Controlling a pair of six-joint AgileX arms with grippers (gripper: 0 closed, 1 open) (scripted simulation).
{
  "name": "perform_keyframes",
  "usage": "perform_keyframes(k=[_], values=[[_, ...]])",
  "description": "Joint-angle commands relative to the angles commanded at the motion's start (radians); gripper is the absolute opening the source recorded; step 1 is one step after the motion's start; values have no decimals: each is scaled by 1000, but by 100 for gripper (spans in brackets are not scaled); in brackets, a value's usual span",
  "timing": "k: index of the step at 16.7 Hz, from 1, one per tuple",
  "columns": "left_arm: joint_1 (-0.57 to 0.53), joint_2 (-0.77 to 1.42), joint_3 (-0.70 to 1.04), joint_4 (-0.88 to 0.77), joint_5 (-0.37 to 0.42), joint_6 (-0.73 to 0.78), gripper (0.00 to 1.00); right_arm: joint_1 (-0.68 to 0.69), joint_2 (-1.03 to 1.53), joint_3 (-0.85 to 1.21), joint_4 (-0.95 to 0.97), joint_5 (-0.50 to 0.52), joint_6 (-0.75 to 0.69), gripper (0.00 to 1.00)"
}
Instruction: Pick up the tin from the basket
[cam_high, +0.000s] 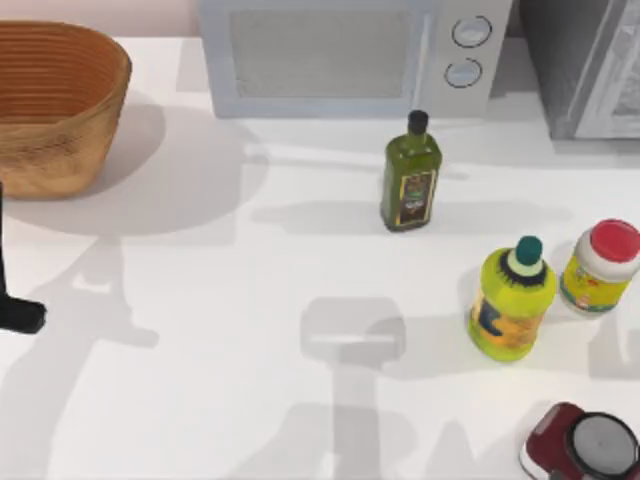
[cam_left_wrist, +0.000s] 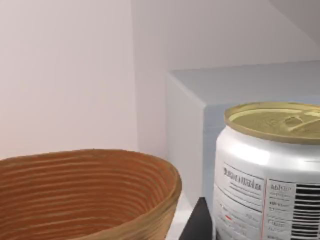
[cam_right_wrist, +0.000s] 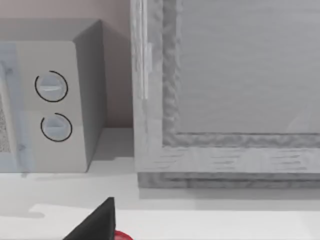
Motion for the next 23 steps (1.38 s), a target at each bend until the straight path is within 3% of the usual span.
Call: perform_keyframes(k=[15,19,23], values=[[-133,1547,659,780,846,49,0,0,0,0,0,0,0,100],[-147,1840,778,946,1036,53,0,0,0,0,0,0,0,100],[-143,2040,862,1061,1176,54,0,0,0,0,0,0,0,100]])
